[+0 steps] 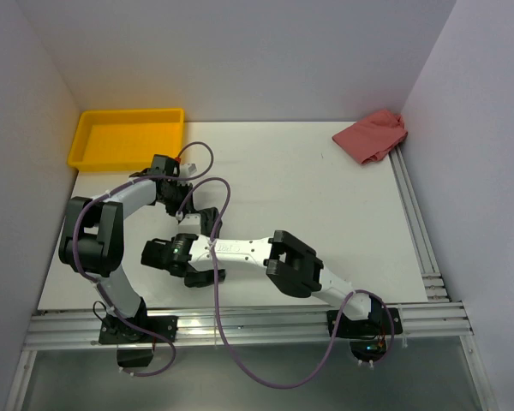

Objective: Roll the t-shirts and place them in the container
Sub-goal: Roll the tshirt

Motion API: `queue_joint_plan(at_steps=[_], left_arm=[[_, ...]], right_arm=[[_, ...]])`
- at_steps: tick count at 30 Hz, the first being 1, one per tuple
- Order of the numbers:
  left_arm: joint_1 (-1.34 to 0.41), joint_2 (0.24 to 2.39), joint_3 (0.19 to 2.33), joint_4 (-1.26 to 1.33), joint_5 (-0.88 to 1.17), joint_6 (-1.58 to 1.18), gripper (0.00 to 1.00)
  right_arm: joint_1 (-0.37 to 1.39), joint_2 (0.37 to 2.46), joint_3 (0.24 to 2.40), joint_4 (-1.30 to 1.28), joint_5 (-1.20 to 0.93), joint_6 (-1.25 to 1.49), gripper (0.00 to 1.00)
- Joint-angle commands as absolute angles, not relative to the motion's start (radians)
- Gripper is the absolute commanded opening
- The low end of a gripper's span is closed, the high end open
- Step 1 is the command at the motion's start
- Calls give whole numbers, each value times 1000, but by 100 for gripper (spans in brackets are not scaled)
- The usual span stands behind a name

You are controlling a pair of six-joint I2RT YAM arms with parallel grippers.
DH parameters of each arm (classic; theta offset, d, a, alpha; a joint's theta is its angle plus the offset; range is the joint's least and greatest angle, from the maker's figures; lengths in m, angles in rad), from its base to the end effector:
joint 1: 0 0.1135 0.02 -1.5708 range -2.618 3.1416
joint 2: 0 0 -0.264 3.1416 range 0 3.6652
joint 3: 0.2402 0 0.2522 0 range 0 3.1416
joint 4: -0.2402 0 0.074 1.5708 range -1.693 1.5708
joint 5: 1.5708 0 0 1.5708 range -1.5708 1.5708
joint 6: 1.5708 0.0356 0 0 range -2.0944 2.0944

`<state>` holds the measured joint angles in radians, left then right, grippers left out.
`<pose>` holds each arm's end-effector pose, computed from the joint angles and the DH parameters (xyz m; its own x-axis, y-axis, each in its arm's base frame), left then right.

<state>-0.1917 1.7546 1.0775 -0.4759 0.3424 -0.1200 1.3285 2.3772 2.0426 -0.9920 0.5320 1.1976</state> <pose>0.3319 -0.0766 0.1681 -0.9283 0.0653 -0.3661 0.2036 0.9131 -0.3532 0.1344 0.4684 0.1709 -0.8365 -0.0400 -0.5465 -0.0775 0.9959 0.0457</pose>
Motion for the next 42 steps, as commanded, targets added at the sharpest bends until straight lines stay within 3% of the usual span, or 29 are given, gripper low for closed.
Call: queue_joint_plan(at_steps=[1, 3, 4, 5, 7, 11, 19, 25, 33, 36, 42], left_arm=[[-196, 1729, 1104, -477, 328, -109, 17], [-196, 1724, 1104, -474, 348, -109, 29], [-196, 1718, 1101, -471, 357, -106, 34], [-196, 1712, 1097, -469, 371, -104, 43], [-196, 1689, 1095, -462, 391, -100, 51], [-190, 1645, 1086, -445, 461, -92, 61], [-163, 1601, 1071, -425, 519, -91, 67], [-153, 1626, 1074, -431, 515, -94, 67], [-153, 1686, 1077, -448, 502, -97, 64], [-153, 1713, 1084, -459, 480, -100, 59], [-160, 1743, 1091, -465, 463, -103, 37]], right_arm=[[1338, 2410, 2045, -1049, 526, 1210, 49], [1336, 2404, 2025, -1037, 520, 1204, 37], [1332, 2398, 2013, -1011, 514, 1198, 25], [1328, 2375, 1978, -988, 515, 1190, 20], [1321, 2338, 1924, -886, 502, 1172, 9], [1290, 2199, 1695, -654, 445, 1137, 6], [1201, 1988, 1249, -105, 267, 1163, 6], [1143, 1898, 990, 314, 109, 1241, 6], [1089, 1973, 824, 768, -63, 1393, 7], [1083, 2003, 807, 848, -84, 1422, 7], [1081, 2031, 834, 824, -104, 1424, 13]])
